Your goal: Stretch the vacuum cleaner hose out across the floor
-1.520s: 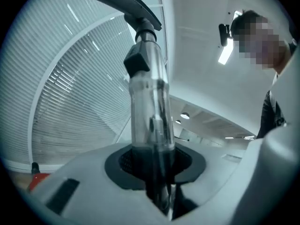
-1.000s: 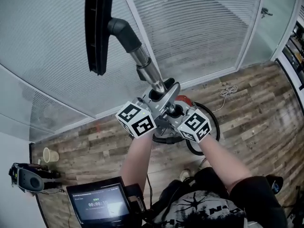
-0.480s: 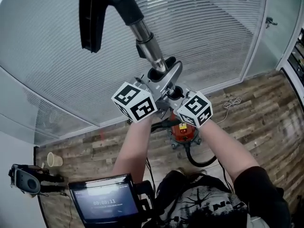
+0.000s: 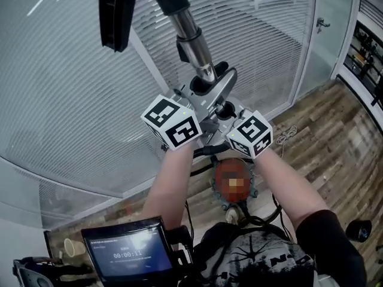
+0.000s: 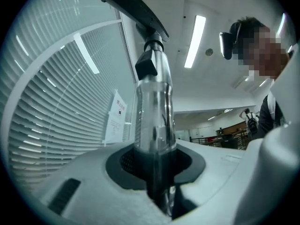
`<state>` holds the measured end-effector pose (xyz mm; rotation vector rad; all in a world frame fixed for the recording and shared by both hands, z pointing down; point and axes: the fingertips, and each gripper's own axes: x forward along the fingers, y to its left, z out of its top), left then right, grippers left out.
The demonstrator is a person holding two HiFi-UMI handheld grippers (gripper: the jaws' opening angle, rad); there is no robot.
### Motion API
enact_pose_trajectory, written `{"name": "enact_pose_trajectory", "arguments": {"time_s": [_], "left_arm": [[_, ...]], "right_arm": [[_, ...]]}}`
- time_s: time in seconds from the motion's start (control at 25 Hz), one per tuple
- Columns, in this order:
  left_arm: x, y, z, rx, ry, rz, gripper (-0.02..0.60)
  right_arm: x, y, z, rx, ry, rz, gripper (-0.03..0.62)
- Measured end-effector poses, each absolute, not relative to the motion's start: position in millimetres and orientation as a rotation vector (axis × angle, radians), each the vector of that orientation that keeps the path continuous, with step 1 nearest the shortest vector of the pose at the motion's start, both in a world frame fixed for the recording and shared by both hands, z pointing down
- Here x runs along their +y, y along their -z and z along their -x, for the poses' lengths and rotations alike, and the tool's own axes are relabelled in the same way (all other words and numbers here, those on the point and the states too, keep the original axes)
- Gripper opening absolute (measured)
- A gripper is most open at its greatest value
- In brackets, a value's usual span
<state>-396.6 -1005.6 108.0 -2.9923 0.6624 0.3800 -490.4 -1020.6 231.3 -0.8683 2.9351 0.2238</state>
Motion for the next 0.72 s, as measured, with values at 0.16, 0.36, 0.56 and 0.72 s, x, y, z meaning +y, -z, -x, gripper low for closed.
{"name": "enact_pose_trajectory", "arguments": {"time_s": [0.16, 0.36, 0.56, 0.72], "left_arm": [[-1022, -99, 375, 0.477, -0.382, 3.015, 0.104], [-989, -87, 319, 0.285, -0.356, 3.016, 0.103], [-998, -94, 265, 0.162, -0.368, 3.035, 0.103], [-994, -90, 231, 0.121, -0.386, 3.036, 0.103]], "right_arm": [[-1051, -220, 467, 2.871, -0.271, 1.035, 0.095], [-1035, -207, 409, 2.802, -0.311, 1.226, 0.095], [-1050, -213, 350, 2.76, -0.318, 1.332, 0.094], [-1048, -211, 314, 2.753, -0.334, 1.362, 0.095]]}}
